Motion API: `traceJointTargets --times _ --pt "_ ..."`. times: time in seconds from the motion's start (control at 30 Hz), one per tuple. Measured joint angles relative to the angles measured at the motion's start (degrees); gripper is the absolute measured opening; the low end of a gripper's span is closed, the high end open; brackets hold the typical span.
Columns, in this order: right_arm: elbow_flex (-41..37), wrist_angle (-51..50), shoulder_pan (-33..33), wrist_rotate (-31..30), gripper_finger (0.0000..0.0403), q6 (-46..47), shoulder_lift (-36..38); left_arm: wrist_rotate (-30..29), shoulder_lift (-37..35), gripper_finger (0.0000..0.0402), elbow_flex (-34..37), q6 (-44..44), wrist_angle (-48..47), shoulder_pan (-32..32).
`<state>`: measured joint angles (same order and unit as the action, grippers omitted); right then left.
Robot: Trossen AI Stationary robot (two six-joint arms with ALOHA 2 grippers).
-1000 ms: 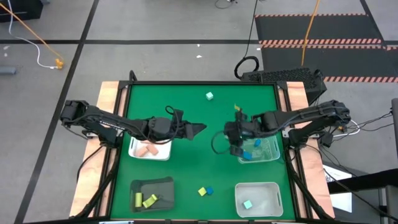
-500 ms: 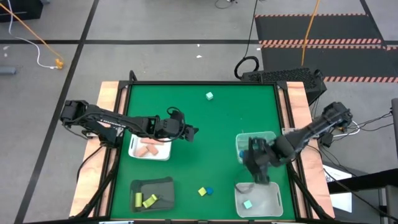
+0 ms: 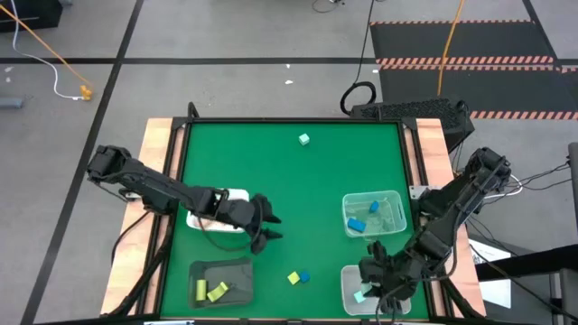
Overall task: Sort & place blocks by color
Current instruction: Put the bottom light blue block into the gray bin, then put the green block into the black bin
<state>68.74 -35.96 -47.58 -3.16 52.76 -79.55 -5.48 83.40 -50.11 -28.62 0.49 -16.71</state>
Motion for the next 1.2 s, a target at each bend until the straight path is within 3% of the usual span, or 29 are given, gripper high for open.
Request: traceJointTargets --times 0.17,0.33,0.7,1.0,1.2 --pt "-6.59 8.33 -1.35 0.65 0.0127 8.24 -0.02 -2.29 0.44 0.0235 0.0 4.06 1.73 -4.86" --pt "-10.68 11.32 -1.65 2.86 0.0166 11.09 -0.02 -3.84 4.3 0.0235 -0.02 4.16 7.3 -8.51" --pt "-12.16 14.36 -1.65 4.91 0.0258 7.47 -0.01 -5.24 13.32 0.0235 -0.19 1.29 18.09 -12.28" --pt "-12.14 17.55 -2.01 4.78 0.0262 3.24 0.0 -5.24 21.78 0.0235 -12.42 9.51 8.94 -13.12" --pt "-12.15 17.22 -3.35 4.81 0.0263 1.04 0.0 -6.66 27.87 0.0234 -20.29 5.82 -2.85 -13.18"
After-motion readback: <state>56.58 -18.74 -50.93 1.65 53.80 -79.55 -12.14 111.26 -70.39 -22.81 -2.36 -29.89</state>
